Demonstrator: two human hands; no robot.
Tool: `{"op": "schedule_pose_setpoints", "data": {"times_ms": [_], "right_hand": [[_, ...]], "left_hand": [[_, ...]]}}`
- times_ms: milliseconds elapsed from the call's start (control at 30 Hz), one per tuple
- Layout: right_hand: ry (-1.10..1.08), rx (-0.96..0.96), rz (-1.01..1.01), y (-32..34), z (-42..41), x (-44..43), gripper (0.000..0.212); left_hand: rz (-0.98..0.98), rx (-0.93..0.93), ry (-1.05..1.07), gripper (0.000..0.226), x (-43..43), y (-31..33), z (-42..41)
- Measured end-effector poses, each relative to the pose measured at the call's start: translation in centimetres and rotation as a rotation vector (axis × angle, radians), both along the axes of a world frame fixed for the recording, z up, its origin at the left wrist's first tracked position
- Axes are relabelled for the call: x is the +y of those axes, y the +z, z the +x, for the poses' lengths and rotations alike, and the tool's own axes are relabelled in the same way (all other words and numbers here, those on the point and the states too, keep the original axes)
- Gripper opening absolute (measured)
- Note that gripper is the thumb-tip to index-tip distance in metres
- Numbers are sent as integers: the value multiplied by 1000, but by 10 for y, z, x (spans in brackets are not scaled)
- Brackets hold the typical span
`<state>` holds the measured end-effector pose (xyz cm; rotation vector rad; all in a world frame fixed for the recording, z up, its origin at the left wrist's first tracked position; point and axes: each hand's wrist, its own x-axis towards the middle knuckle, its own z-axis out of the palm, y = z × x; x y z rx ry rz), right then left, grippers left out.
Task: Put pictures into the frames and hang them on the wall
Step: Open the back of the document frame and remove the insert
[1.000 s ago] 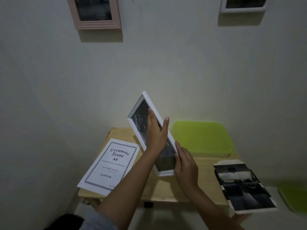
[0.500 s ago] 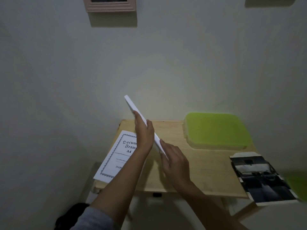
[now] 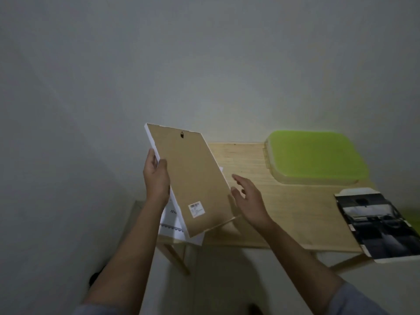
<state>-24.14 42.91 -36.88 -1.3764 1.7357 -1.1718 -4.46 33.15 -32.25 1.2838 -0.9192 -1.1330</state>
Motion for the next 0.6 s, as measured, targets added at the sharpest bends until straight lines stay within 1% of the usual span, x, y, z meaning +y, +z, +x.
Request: {"op": "schedule_pose_setpoints", "data": {"times_ms": [67, 133, 200, 233, 300, 333, 433, 567, 600], "right_hand": [[26, -30, 218, -14, -15, -12, 48], [28, -41, 339, -30, -24, -18, 51], [-13, -89, 379, -44, -31, -20, 47], [-28, -124, 379, -48, -33, -20, 41], [-42, -163, 374, -54, -40, -20, 29], [-54, -168, 380, -57, -46, -18, 28], [-129, -152, 385, -68, -65, -9, 29], [-294, -166, 385, -79, -81, 15, 29], [-326, -171, 382, -83, -84, 22, 30]], "left_hand": [[29, 41, -17, 44, 2, -11, 4], [81, 102, -32, 41, 4, -24, 4], [150, 174, -27, 43, 2, -40, 0], [181, 199, -31, 44, 1, -47, -1], [233, 211, -53, 42, -1, -61, -8], [249, 209, -65, 41, -2, -67, -13], [311, 106, -95, 38, -3, -83, -34], [278, -211, -218, 37, 8, -102, -63], [269, -258, -235, 36, 12, -106, -69]]}}
